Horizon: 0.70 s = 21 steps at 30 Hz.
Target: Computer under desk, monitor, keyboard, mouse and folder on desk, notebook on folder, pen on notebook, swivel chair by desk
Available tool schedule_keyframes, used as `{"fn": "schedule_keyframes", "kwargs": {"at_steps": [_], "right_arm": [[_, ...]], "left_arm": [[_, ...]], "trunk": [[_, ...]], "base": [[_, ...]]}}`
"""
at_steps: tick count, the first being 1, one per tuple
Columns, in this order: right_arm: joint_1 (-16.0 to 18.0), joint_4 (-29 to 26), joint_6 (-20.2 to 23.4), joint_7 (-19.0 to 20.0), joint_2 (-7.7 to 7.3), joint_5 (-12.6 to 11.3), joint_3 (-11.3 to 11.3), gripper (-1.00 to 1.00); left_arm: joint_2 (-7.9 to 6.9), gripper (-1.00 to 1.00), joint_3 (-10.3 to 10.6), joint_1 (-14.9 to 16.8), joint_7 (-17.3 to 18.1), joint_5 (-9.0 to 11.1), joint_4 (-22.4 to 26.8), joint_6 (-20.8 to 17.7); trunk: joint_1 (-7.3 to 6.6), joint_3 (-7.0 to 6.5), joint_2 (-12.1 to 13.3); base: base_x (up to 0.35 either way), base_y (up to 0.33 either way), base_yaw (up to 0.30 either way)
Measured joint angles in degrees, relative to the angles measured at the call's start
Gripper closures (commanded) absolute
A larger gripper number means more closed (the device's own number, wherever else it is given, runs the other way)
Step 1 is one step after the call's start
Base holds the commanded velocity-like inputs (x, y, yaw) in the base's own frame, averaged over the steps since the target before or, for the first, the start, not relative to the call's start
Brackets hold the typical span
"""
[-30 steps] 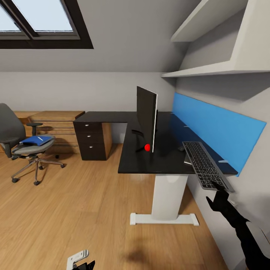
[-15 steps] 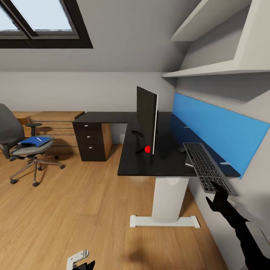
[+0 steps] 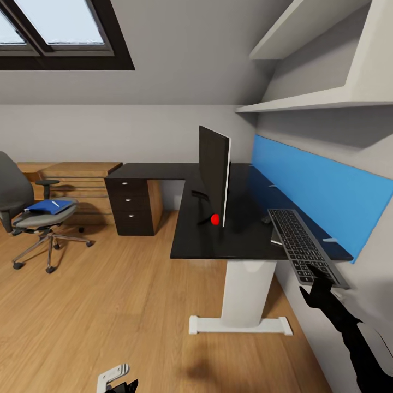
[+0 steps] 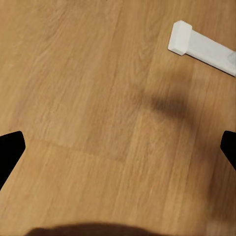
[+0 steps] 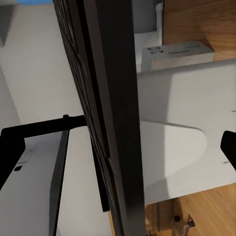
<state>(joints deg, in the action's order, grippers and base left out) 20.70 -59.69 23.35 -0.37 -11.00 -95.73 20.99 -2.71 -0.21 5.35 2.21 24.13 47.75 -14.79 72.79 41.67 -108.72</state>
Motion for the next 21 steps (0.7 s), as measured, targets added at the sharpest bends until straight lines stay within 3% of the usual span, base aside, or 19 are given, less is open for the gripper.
{"fn": "schedule_keyframes", "kwargs": {"at_steps": [21], "right_arm": [[0.0,-0.1,0.0,0.1,0.09,1.1,-0.1,-1.00]], "left_arm": [[0.00,-1.00,0.0,0.0,0.0,0.0,0.0,0.0]], "trunk": [[0.00,0.00,0.0]], "base": [[0.001,0.000,0.000]]}}
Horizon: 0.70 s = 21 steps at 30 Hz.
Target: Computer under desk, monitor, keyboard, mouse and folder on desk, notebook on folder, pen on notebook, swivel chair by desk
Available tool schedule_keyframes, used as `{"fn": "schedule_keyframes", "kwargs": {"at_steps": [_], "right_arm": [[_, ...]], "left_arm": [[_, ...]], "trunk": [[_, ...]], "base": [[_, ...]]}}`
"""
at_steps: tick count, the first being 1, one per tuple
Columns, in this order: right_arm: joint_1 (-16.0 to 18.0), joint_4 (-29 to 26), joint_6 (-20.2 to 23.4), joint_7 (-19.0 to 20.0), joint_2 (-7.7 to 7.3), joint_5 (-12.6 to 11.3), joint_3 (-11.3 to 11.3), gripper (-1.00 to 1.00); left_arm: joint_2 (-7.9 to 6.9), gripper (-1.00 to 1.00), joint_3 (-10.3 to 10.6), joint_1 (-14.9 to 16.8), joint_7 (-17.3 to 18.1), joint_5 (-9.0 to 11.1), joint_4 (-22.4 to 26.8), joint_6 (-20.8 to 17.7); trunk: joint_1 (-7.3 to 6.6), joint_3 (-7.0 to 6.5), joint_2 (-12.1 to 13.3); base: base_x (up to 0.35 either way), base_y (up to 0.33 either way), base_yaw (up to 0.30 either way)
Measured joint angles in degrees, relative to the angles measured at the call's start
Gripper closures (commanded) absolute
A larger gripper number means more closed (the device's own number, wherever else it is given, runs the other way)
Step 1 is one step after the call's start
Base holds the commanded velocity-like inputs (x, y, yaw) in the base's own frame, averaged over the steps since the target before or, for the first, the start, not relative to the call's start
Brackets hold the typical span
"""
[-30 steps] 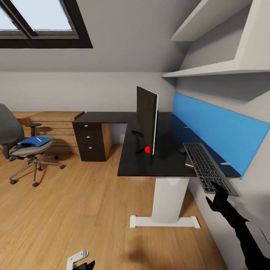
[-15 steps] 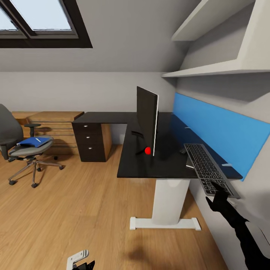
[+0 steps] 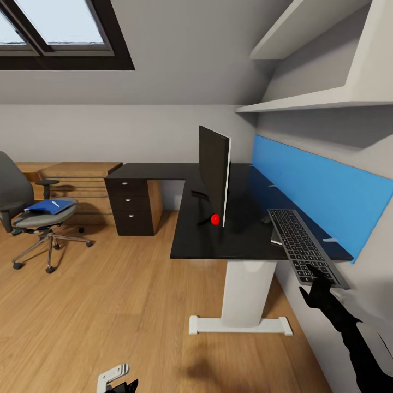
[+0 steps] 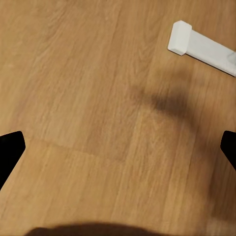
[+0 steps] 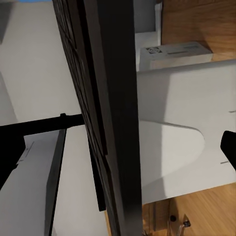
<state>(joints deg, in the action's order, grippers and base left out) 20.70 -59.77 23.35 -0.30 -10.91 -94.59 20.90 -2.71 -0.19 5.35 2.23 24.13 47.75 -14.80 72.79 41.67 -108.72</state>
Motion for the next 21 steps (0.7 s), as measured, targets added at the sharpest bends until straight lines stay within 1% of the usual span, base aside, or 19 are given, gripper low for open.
{"fn": "schedule_keyframes", "kwargs": {"at_steps": [6,13,20,21], "right_arm": [[0.0,0.0,0.0,0.0,0.00,0.0,0.0,-1.00],[0.0,0.0,0.0,0.0,0.00,0.0,0.0,-1.00],[0.0,0.0,0.0,0.0,-0.04,0.0,0.0,-1.00],[0.0,0.0,0.0,0.0,-0.04,0.0,0.0,1.00]], "left_arm": [[0.00,-1.00,0.0,0.0,0.0,0.0,0.0,0.0],[0.00,-1.00,0.0,0.0,0.0,0.0,0.0,0.0],[0.00,-1.00,0.0,0.0,0.0,0.0,0.0,0.0],[0.00,-1.00,0.0,0.0,0.0,0.0,0.0,0.0]], "trunk": [[0.00,0.00,0.0],[-0.01,0.00,0.0],[0.00,0.00,0.0],[0.00,0.00,0.0]], "base": [[0.007,0.000,0.000],[0.098,0.000,0.000],[0.007,0.000,0.000],[0.000,0.000,0.000]]}}
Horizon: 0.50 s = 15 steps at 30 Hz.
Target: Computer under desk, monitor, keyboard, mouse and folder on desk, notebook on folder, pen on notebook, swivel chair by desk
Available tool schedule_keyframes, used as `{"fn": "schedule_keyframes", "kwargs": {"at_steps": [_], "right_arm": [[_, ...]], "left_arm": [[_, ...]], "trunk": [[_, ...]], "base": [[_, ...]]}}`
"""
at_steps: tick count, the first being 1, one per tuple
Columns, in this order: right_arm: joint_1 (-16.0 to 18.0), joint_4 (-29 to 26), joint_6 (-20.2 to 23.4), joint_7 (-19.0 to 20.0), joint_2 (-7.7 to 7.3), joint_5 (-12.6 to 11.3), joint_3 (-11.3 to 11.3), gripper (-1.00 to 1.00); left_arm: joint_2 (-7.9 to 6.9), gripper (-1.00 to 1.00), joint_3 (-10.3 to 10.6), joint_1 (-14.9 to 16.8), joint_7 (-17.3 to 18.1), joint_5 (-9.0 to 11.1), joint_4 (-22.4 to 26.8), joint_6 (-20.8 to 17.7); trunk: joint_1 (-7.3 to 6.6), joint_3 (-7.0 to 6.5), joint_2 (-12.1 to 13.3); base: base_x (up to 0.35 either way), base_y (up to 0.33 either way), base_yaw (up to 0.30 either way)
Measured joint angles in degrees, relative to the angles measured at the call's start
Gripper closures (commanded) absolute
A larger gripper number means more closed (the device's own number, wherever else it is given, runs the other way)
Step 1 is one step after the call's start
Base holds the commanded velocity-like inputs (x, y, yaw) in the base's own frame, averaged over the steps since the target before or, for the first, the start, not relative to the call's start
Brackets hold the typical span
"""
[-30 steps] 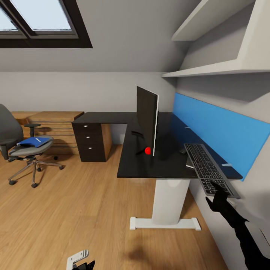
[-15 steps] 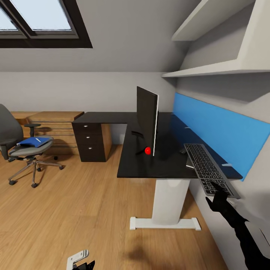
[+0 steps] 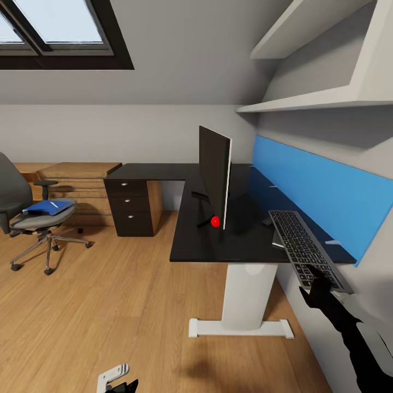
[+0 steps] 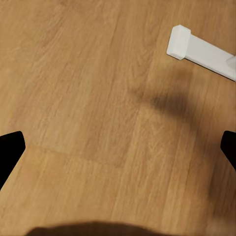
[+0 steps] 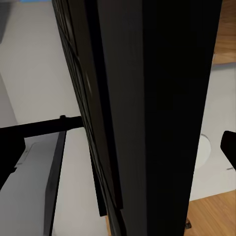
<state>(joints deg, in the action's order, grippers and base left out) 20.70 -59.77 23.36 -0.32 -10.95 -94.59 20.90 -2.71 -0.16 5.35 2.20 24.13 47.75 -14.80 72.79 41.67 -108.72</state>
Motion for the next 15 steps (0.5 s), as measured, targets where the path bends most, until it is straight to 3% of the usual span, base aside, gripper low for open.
{"fn": "schedule_keyframes", "kwargs": {"at_steps": [15], "right_arm": [[0.0,0.0,0.0,0.0,-0.05,-0.2,0.1,1.00]], "left_arm": [[0.00,-1.00,0.0,0.0,0.0,0.1,0.0,0.0]], "trunk": [[0.00,0.00,0.0]], "base": [[0.000,0.000,0.000]]}}
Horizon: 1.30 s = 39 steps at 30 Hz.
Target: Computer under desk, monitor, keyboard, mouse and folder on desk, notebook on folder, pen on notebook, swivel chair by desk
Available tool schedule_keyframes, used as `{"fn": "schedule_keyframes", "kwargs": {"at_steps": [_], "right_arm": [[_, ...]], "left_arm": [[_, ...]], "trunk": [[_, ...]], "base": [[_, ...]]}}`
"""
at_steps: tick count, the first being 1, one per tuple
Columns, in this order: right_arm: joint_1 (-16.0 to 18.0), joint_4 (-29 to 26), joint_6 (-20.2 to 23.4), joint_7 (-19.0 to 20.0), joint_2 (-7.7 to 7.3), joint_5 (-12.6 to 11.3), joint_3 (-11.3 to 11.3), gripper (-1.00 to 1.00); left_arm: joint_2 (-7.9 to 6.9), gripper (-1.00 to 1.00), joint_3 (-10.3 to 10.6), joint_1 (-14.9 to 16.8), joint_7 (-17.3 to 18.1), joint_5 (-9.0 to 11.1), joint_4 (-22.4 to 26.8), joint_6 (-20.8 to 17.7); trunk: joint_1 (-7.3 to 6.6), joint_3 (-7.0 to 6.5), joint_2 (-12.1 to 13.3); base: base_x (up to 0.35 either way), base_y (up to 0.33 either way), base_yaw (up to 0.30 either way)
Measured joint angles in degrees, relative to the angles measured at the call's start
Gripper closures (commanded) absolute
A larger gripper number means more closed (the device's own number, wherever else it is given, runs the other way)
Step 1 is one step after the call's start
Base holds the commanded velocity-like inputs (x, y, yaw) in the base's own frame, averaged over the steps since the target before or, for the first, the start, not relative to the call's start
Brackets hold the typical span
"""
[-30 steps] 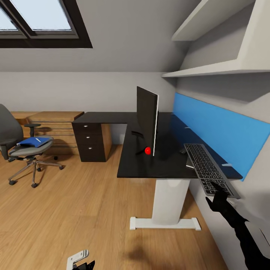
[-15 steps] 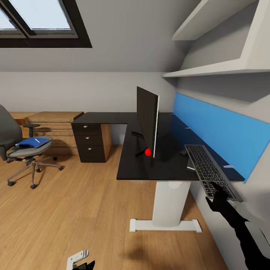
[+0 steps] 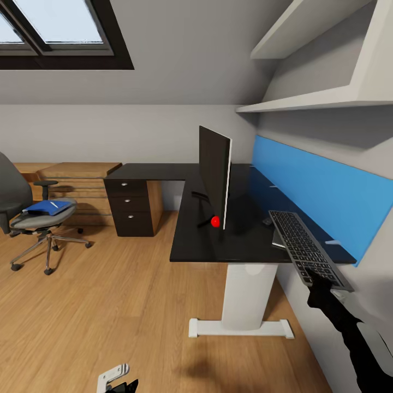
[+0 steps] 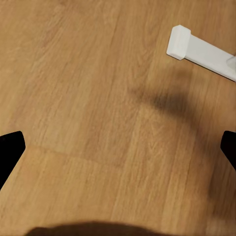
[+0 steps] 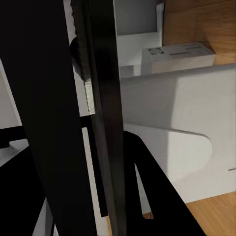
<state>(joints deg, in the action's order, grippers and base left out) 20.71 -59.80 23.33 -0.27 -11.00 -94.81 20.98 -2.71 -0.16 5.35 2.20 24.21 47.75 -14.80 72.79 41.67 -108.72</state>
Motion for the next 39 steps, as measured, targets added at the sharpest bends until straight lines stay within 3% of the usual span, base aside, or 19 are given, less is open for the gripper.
{"fn": "schedule_keyframes", "kwargs": {"at_steps": [32,39], "right_arm": [[0.0,-2.3,0.3,0.4,0.13,-0.1,0.0,1.00],[0.0,-4.6,0.4,0.4,0.42,3.1,-0.2,1.00]], "left_arm": [[0.00,-1.00,-0.1,0.0,-0.2,0.0,0.0,0.0],[0.00,-1.00,-0.1,0.0,-0.3,0.1,0.0,0.0]], "trunk": [[-6.80,-5.56,12.4],[-8.34,-6.82,15.2]], "base": [[0.000,0.000,0.000],[0.000,0.000,0.000]]}}
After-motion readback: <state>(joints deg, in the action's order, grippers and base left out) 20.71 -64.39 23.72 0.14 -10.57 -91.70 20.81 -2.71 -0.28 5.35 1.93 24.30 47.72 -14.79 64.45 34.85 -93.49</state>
